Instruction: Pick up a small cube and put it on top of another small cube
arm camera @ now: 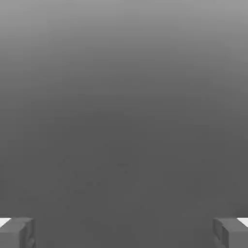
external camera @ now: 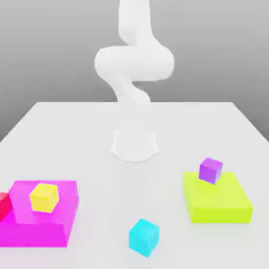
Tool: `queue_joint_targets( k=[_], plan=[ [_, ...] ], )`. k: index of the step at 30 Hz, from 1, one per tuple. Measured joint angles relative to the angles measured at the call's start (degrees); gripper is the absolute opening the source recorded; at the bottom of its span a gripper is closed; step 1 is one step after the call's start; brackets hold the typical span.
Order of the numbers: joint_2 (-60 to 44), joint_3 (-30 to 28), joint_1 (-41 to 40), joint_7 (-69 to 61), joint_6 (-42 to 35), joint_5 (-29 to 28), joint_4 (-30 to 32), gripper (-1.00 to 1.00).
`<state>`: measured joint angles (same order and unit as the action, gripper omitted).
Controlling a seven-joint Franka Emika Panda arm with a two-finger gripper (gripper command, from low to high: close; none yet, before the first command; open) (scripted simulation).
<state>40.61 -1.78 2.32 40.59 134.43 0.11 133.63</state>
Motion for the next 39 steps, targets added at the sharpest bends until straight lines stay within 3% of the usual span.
queue_joint_targets(
  k=[15, 23, 28, 29, 35, 39],
  plan=[
    [-31.51, -8.45, 10.77, -33.89, 15.81, 3.76, 11.09, 0.0],
    [-48.0, -7.78, 11.14, -50.21, 24.36, 4.31, 16.66, 0.0],
    [-58.37, -4.38, 8.53, -54.15, 32.28, 7.56, 15.47, 0.0],
    [-60.17, -3.49, 7.77, -54.65, 33.74, 8.18, 15.15, -1.0],
    [-61.06, -3.03, 7.38, -54.84, 34.34, 8.42, 14.99, -1.0],
    [-55.51, -5.09, 8.91, -53.1, 29.95, 6.06, 16.06, -1.0]
  ],
)
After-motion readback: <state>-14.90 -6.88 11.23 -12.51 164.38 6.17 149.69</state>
